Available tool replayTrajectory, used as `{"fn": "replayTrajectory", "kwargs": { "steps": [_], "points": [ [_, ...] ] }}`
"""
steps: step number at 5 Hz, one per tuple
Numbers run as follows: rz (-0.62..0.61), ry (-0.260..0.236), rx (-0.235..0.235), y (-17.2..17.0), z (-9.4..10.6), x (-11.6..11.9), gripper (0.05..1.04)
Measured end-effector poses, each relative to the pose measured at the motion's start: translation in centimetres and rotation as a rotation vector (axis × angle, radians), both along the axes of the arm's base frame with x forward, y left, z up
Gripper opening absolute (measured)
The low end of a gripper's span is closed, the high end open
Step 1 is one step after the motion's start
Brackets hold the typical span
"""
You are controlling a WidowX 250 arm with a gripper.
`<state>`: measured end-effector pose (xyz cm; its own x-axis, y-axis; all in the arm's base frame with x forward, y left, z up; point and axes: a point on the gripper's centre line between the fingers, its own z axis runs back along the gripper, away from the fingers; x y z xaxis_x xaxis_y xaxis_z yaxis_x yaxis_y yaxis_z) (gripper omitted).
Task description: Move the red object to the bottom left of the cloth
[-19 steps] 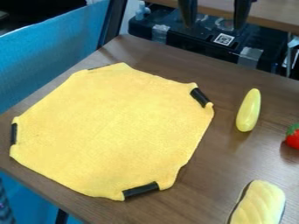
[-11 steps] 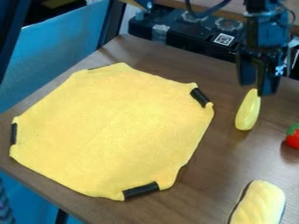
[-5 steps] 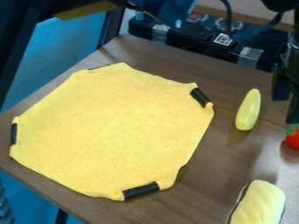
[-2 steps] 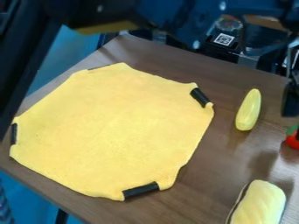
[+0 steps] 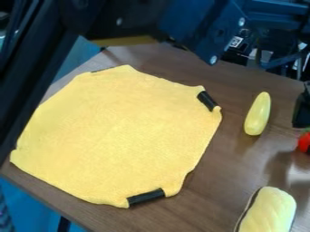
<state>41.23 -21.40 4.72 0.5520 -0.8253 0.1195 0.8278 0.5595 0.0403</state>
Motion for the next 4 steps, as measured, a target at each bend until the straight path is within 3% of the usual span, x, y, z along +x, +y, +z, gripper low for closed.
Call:
{"fn": "replayTrajectory", "kwargs": {
  "steps": [3, 4],
  "points": [
    [0.070, 0.010, 0.005, -0.8, -1.6, 1.6, 0.955],
    [0.102, -0.003, 0.003, -0.7, -1.7, 1.9, 0.817]
  ]
}}
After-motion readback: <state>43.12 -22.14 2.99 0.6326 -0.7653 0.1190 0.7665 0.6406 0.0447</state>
